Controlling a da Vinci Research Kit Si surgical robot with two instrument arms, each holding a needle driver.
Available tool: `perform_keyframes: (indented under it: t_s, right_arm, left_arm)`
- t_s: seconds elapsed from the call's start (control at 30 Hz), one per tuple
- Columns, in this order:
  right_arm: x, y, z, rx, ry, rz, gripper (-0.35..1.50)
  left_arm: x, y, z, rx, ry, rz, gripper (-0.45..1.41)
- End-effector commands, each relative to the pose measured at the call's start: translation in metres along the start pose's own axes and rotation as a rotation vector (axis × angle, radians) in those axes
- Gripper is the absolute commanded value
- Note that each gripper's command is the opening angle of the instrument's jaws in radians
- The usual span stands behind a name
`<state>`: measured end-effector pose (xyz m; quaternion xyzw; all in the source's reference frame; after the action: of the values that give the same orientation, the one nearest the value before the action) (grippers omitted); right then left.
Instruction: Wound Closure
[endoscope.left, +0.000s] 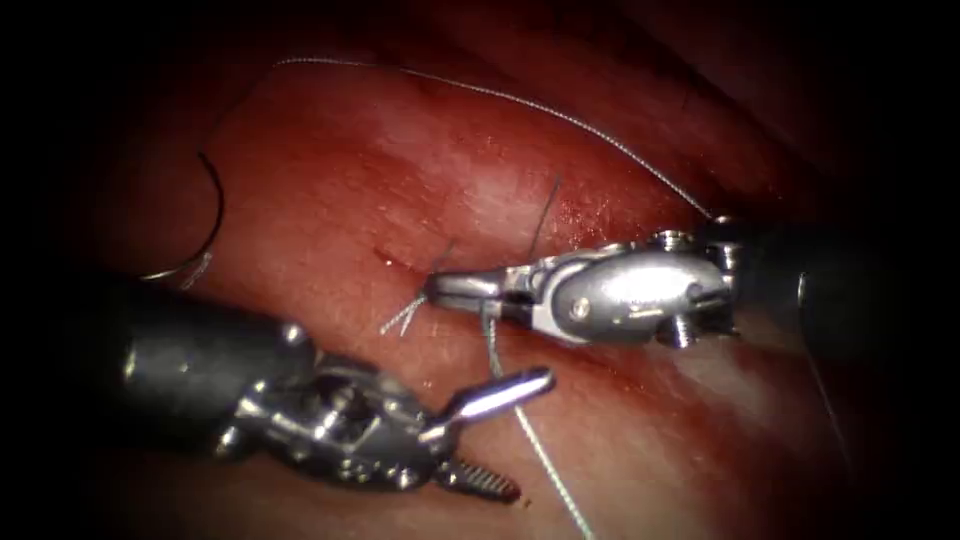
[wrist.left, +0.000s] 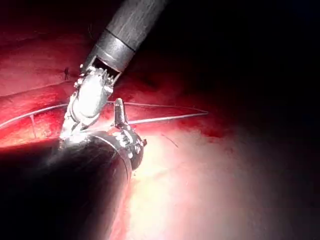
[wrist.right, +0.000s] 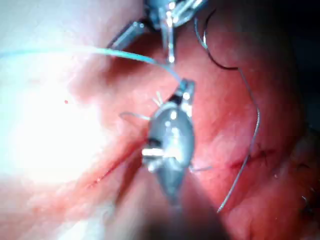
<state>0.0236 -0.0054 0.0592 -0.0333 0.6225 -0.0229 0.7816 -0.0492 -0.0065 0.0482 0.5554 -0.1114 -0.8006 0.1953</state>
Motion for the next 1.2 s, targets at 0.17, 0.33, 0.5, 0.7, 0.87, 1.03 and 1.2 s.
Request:
perform_keyframes:
  t_s: [0.17, 0.33, 0.5, 0.7, 0.87, 1.03, 1.2]
  right_arm:
    - [-0.0042, 0.0010, 0.0013, -0.007, -0.067, 0.098, -0.35]
    - [-0.0061, 0.0020, 0.0019, -0.019, -0.094, 0.154, -0.35]
    - [-0.0066, 0.0025, 0.0024, -0.030, -0.102, 0.196, -0.35]
    - [-0.0065, 0.0034, 0.0029, -0.037, -0.106, 0.215, -0.35]
    - [-0.0069, 0.0042, 0.0031, -0.040, -0.107, 0.245, -0.35]
    - [-0.0072, 0.0046, 0.0030, -0.043, -0.109, 0.251, -0.35]
    - [-0.0076, 0.0053, 0.0029, -0.047, -0.115, 0.270, -0.35]
  left_arm:
    - [0.0005, 0.0001, 0.0019, 0.105, 0.001, 0.075, 1.05]
    - [0.0004, 0.0004, 0.0023, 0.153, -0.026, 0.140, 1.03]
    - [-0.0003, 0.0008, 0.0029, 0.209, -0.039, 0.179, 1.03]
    - [-0.0011, 0.0024, 0.0043, 0.211, -0.059, 0.211, 0.96]
    - [-0.0011, 0.0035, 0.0051, 0.164, -0.081, 0.260, 0.93]
    - [-0.0007, 0.0042, 0.0057, 0.143, -0.058, 0.268, 0.89]
    - [0.0009, 0.0047, 0.0062, 0.143, -0.057, 0.270, 0.78]
